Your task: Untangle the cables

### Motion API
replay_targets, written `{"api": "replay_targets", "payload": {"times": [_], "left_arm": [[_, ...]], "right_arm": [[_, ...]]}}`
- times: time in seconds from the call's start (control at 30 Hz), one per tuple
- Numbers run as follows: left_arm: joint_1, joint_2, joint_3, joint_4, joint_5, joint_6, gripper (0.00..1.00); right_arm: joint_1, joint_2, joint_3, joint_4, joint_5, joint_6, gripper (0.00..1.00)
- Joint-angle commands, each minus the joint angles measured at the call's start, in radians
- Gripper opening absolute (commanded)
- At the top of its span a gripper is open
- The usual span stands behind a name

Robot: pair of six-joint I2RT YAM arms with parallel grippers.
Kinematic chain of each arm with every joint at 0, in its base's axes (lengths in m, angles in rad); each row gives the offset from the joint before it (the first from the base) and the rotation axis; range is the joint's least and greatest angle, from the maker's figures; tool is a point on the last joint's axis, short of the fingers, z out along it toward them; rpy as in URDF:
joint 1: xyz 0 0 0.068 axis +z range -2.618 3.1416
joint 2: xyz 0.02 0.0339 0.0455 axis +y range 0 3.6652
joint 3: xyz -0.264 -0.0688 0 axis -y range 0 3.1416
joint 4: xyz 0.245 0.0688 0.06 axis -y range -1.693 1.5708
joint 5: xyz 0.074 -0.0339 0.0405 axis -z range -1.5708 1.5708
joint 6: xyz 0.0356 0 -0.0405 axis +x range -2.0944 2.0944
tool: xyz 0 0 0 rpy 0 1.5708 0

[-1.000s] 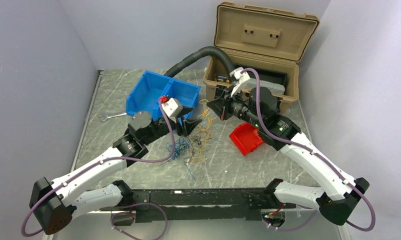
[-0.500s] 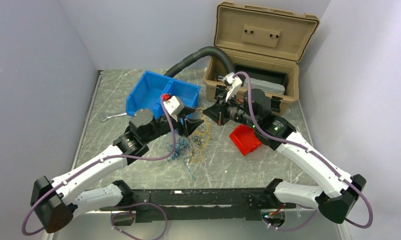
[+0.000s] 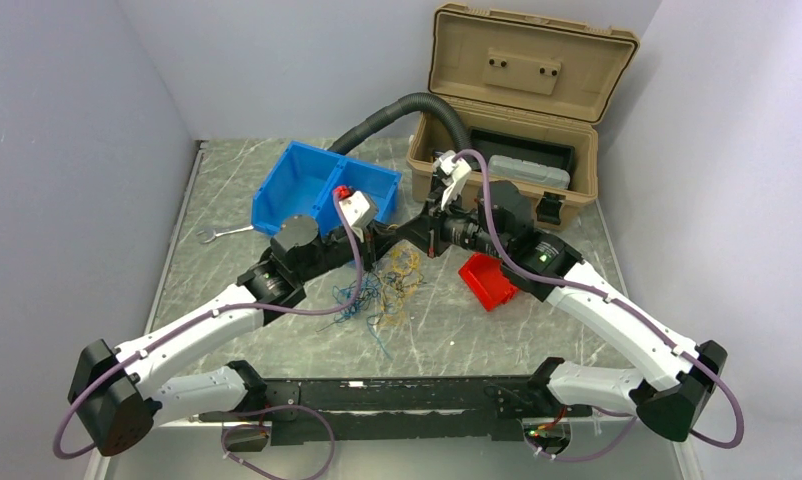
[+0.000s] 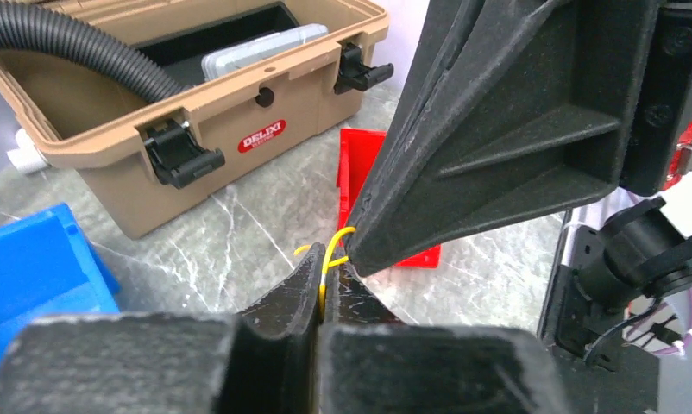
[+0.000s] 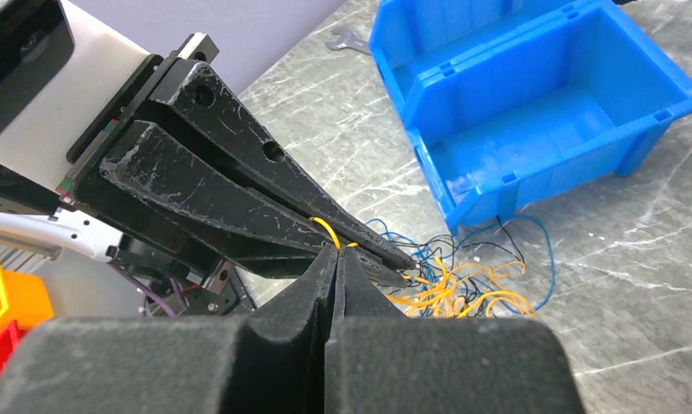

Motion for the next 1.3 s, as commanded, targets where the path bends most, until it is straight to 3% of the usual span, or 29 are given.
{"api": "replay_targets", "payload": {"times": [0.0,0.07,0.3,0.37,0.57,0.77,1.1,1.27], "left_arm": [[0.005,-0.005,0.019,0.071,-0.054,-0.010,0.00],[0.005,-0.016,0.014,0.069,-0.073,-0.013,0.00],[0.013,-0.055,0.052,-0.067,-0.131,-0.043,0.00],[0.020,-0.068,0.069,-0.120,-0.136,-0.058,0.00],[0.052,-0.118,0.062,-0.168,-0.115,-0.110,0.00],[0.060,-0.155,0.063,-0.177,-0.040,-0.129,0.00],[0.061,-0.199,0.084,-0.232,-0.022,-0.123,0.00],[0.063,-0.223,0.090,-0.267,-0.050,-0.114,0.00]], "right_arm": [[0.020,-0.020,0.006,0.034,-0.040,-0.003,0.01],[0.021,-0.020,0.002,0.030,-0.021,-0.004,0.11],[0.021,-0.056,-0.064,0.056,0.108,0.000,0.62],[0.021,-0.071,-0.088,0.069,0.124,-0.011,0.68],[0.021,-0.136,-0.239,0.189,0.165,-0.046,0.74],[0.021,-0.156,-0.377,0.351,0.057,-0.102,0.72],[0.075,-0.001,-0.350,0.477,0.107,-0.253,0.76],[0.079,0.077,-0.315,0.475,0.118,-0.258,0.70]]}}
